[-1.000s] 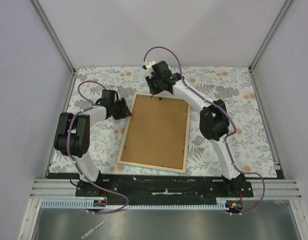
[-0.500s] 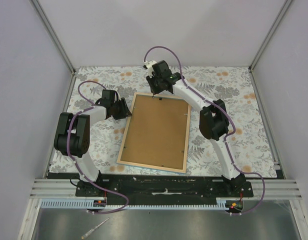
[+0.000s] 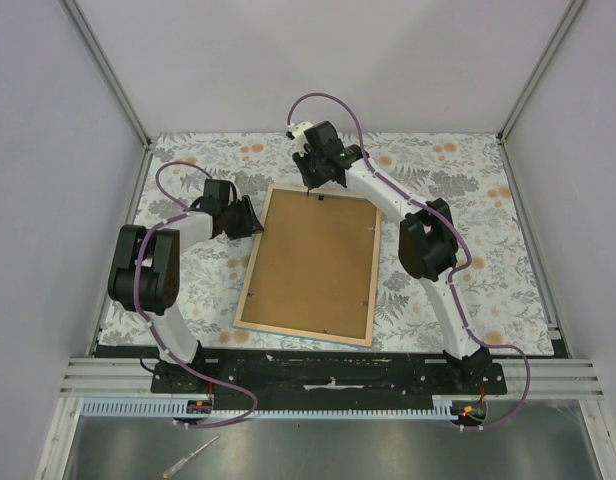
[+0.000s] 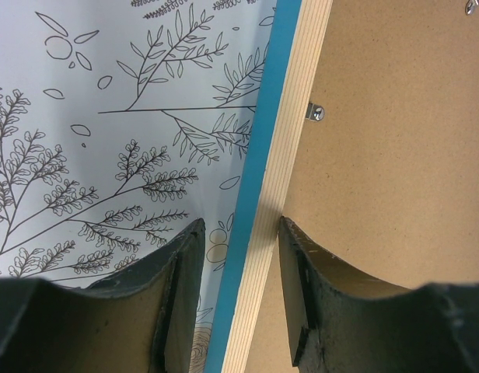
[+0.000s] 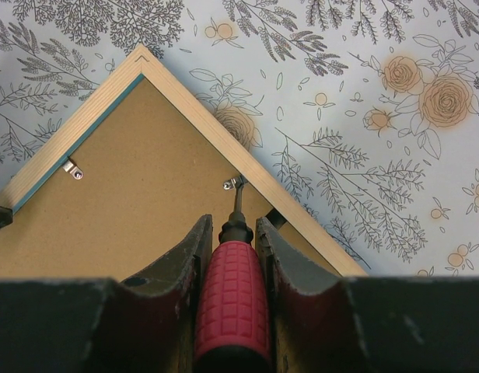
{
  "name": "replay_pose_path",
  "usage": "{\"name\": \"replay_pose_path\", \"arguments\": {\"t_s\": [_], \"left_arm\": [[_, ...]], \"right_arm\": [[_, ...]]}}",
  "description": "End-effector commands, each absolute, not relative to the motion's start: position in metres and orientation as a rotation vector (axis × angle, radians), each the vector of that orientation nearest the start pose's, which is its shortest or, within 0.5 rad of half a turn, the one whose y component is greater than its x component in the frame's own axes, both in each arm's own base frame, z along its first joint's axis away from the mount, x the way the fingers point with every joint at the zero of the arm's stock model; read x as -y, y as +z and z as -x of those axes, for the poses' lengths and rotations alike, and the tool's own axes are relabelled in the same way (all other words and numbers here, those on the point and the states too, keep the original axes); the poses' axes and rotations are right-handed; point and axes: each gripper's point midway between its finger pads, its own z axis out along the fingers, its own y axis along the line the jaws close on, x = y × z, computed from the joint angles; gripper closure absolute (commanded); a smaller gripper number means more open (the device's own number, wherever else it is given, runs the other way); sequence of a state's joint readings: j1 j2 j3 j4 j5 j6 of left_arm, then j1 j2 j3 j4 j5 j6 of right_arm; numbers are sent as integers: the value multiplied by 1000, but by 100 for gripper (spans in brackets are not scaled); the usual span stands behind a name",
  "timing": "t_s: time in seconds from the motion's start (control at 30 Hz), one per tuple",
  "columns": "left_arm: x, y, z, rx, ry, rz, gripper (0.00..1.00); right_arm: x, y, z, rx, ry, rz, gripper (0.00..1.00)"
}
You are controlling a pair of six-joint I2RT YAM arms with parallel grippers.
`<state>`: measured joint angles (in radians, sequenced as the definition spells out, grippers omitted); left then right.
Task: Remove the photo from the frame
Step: Release the photo frame item from the photo frame.
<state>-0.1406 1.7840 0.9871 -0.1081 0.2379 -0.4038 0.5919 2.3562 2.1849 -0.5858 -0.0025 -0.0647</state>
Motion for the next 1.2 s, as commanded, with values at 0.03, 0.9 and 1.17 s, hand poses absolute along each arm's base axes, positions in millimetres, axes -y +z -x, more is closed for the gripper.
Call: {"name": "replay_pose_path", "arguments": {"t_s": [0.03,0.9,1.17], "left_arm": [[101,10,-382,-2564,-468,303,51],[99,11,-382,-2560,-465,311,51],[99,10,-381,-2563,-467,313,51]], "right_arm": [[-339,128,-511,-2183,243,796,100],[-361,167,-497,-2105,408,883,100],[-361,159,-509,-2089,331,870,100]]}}
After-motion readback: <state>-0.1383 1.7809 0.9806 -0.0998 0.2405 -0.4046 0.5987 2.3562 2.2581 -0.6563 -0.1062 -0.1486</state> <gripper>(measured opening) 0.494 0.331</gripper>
